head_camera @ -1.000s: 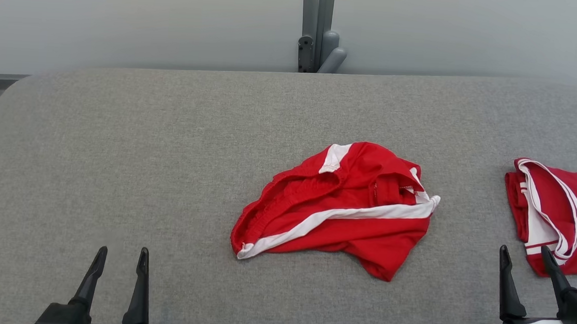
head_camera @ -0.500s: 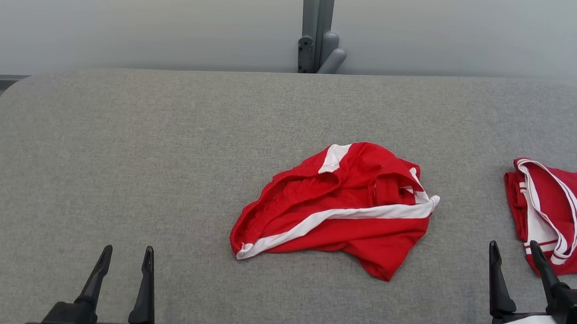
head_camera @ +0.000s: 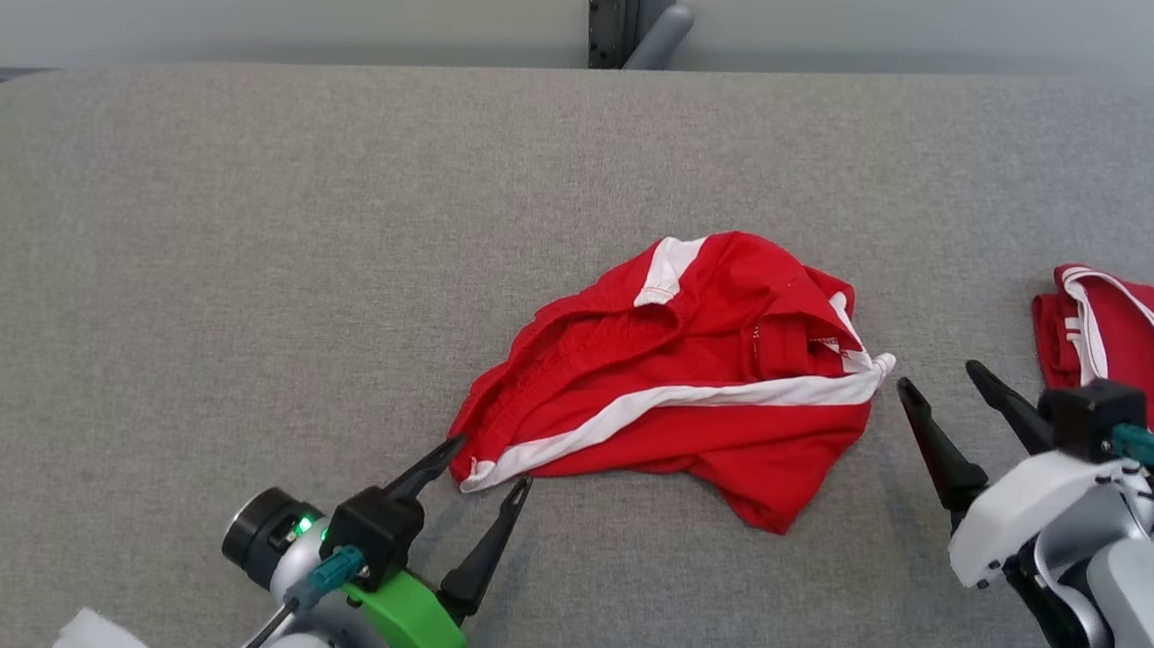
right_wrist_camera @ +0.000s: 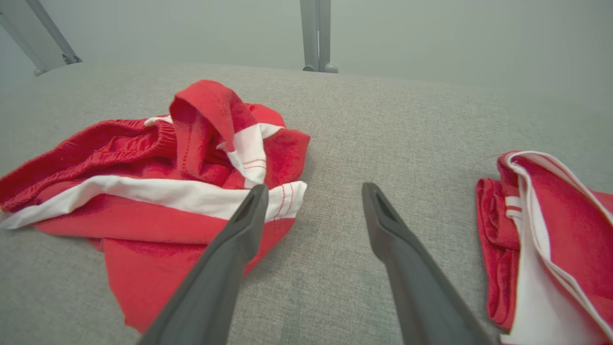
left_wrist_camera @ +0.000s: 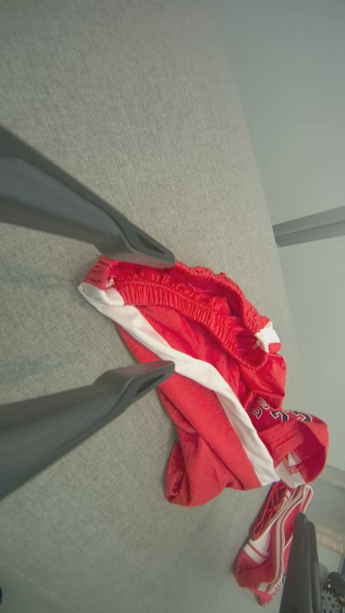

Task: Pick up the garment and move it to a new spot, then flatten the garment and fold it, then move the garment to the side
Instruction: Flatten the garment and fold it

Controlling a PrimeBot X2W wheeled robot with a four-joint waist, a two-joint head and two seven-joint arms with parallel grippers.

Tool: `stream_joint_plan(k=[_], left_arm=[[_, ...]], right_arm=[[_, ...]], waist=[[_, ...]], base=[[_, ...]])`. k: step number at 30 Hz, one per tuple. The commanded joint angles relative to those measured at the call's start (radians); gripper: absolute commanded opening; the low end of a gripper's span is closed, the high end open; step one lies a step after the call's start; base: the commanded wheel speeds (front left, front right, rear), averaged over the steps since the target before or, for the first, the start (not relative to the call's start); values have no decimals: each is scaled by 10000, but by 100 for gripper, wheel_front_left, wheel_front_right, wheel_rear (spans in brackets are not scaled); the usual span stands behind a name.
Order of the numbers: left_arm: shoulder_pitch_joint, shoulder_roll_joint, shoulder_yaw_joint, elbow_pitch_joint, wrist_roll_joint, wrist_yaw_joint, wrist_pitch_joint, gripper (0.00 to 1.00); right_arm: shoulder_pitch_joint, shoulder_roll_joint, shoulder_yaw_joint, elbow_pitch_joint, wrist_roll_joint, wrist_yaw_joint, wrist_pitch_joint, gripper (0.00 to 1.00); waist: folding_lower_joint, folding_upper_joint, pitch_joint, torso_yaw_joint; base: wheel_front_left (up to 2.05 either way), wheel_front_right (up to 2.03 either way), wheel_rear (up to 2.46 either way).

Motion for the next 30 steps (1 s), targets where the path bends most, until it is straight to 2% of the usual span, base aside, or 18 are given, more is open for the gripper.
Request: stream_joint_plan(k=[1, 7, 16, 24, 25, 26, 27, 28, 29, 30], left_arm=[[-411, 242, -331, 135, -195, 23, 325, 100], [-1754, 828, -1796, 565, -1021, 24, 1790, 100], [-2274, 1132, -1911, 624, -1339, 23, 2089, 100], [-2332, 1247, -2028, 681, -1571, 23, 2169, 100], [-2323, 1256, -2025, 682, -1591, 23, 2166, 100], [-2317, 1273, -2035, 679, -1596, 24, 2167, 100], [-2311, 1288, -2040, 673, -1609, 25, 2167, 100], [-2297, 1295, -2044, 665, -1638, 26, 2153, 100], [-2273, 1287, -2055, 652, -1700, 26, 2149, 100], [-2235, 1246, -2056, 639, -1805, 26, 2149, 98]], right_arm=[[-440, -431, 574, 13, 561, -12, 504, 100], [-2048, -1934, 2663, 82, 2892, -12, 2348, 100], [-2805, -2665, 3779, 31, 3972, -12, 2225, 100], [-3226, -2969, 4624, 0, 4616, -12, 1837, 100], [-3269, -2998, 4699, -7, 4677, -10, 1804, 95], [-3307, -3030, 4796, -31, 4732, -12, 1769, 79], [-3328, -3070, 4873, -36, 4789, -12, 1711, 50], [-3357, -3097, 4959, -50, 4850, -12, 1662, 35], [-3383, -3128, 5014, -69, 4932, -12, 1575, 1], [-3404, -3185, 5081, -94, 4998, -12, 1509, 0]], waist=[[0, -1, 606, -32], [0, -1, 1214, 169], [0, -1, 1477, 388], [0, -1, 1488, 396], [0, -1, 1477, 387], [0, -1, 1469, 376], [0, -1, 1461, 365], [0, -1, 1450, 354], [0, -1, 1437, 343], [0, -1, 1424, 330]], base=[[0, 0, 0], [0, 0, 0], [0, 0, 0], [0, 0, 0], [0, 0, 0], [0, 0, 0], [0, 0, 0], [0, 0, 0], [0, 0, 0], [0, 0, 0]])
